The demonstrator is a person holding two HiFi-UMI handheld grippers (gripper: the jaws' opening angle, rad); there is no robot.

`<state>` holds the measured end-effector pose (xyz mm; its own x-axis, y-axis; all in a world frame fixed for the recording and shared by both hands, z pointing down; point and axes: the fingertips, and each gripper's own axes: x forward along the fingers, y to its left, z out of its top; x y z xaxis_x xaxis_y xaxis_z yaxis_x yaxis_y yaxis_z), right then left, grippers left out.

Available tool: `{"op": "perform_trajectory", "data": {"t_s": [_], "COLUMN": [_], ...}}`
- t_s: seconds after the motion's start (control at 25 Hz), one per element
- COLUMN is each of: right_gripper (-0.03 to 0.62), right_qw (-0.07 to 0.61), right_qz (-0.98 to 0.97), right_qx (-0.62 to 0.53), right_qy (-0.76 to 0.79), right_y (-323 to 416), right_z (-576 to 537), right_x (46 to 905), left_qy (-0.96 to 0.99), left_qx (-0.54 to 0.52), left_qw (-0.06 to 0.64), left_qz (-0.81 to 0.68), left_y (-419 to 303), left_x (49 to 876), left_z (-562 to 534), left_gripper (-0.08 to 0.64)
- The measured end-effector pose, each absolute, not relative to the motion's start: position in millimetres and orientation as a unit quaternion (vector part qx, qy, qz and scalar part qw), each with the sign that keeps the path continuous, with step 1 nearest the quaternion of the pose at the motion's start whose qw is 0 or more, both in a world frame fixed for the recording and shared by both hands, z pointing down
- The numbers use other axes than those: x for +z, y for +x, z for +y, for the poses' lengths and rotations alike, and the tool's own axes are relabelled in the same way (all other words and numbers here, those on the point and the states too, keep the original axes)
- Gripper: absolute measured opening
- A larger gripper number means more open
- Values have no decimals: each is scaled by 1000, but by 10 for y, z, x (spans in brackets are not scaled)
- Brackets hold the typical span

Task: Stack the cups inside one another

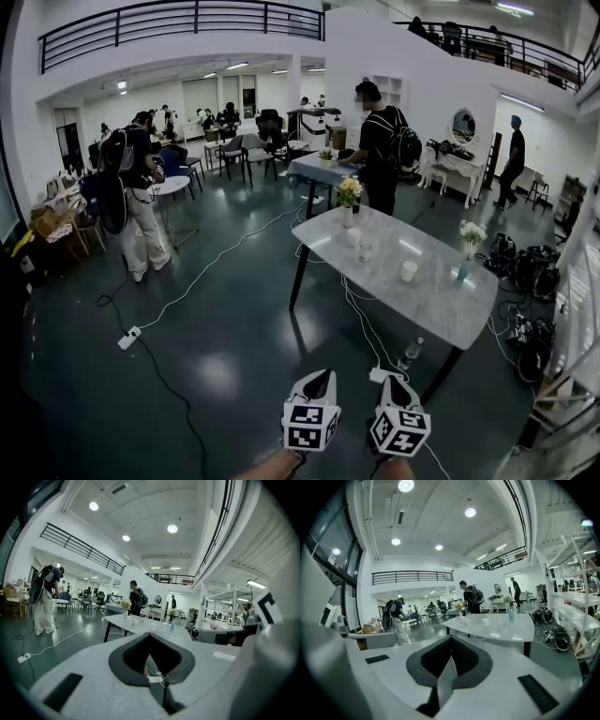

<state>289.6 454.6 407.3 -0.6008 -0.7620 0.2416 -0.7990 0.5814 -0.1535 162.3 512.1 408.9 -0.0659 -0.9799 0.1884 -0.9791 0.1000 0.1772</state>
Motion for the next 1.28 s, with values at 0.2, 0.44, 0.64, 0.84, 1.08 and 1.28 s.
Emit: {"op": "perform_trajectory", "data": {"t_s": [0.2, 0.44, 0.64, 0.84, 1.08, 1.28], "right_gripper": [8, 8, 8, 8, 8, 8], "right_qw": [76, 80, 89, 94, 91, 95], "right_qz": [-883, -875, -870, -868, -870, -872], "right_qx": [128, 135, 142, 146, 146, 149], "right_qy": [446, 458, 464, 466, 462, 456], "right_y": [2722, 2619, 2600, 2532, 2423, 2326], "right_z": [4530, 4519, 4498, 4386, 4099, 3782], "right_x": [4123, 4243, 4284, 4348, 4368, 4413], "left_qy": [668, 664, 663, 660, 653, 647], "left_qx": [-5, -6, -2, 1, 6, 7], "left_qw": [132, 141, 150, 152, 151, 153], "left_qz": [-732, -734, -733, -736, -742, -747], "left_y": [1384, 1151, 1074, 979, 856, 754], "left_x": [4126, 4228, 4274, 4333, 4367, 4385], "left_z": [5126, 5124, 5108, 5009, 4771, 4481], "left_gripper": [-5, -5, -5, -5, -5, -5]}}
